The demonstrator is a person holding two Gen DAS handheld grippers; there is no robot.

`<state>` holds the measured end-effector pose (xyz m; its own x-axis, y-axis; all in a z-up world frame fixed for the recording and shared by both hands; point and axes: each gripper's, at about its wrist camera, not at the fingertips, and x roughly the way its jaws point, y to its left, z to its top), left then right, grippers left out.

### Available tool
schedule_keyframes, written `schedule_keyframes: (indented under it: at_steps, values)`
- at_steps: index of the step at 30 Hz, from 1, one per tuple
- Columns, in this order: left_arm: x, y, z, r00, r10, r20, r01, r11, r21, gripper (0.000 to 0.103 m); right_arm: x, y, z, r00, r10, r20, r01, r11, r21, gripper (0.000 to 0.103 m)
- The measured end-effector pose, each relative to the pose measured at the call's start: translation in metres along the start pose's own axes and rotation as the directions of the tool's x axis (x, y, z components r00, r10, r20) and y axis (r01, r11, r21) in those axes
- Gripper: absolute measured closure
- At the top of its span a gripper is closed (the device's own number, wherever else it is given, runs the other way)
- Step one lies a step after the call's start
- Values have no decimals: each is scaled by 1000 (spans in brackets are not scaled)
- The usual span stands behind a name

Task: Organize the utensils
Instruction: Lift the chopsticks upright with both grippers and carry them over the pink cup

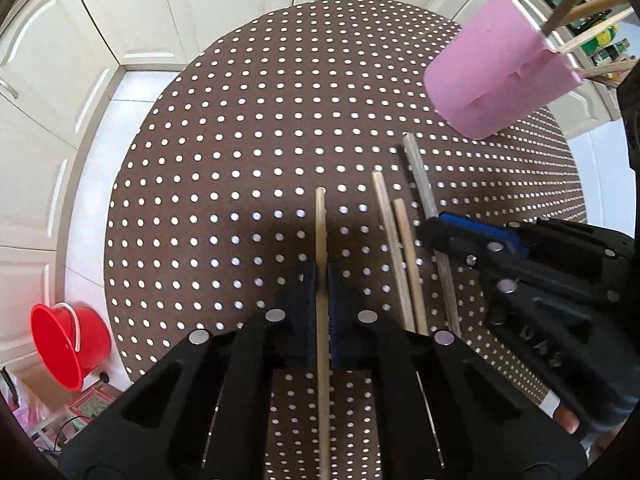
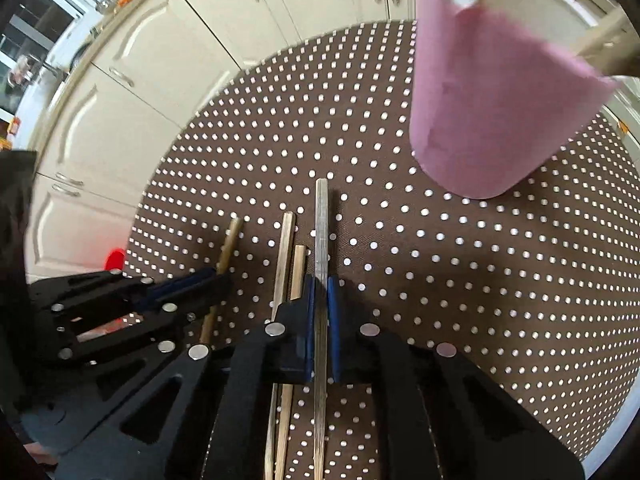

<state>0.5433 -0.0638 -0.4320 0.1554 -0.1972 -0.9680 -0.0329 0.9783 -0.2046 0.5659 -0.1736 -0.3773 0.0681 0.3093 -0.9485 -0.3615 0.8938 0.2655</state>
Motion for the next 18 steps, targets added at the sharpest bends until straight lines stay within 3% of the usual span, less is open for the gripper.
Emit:
schedule_keyframes:
  at_steps: [9,18]
  values:
    - [-49,1,-9,993,-81,91,81,997,8,97,-56,5,-16,989,43,139,-47,999,24,98]
    - [-131,3,-11,963,-145,226,132,989,71,97,-117,14,-46,957,33,287,-44,999,29,98]
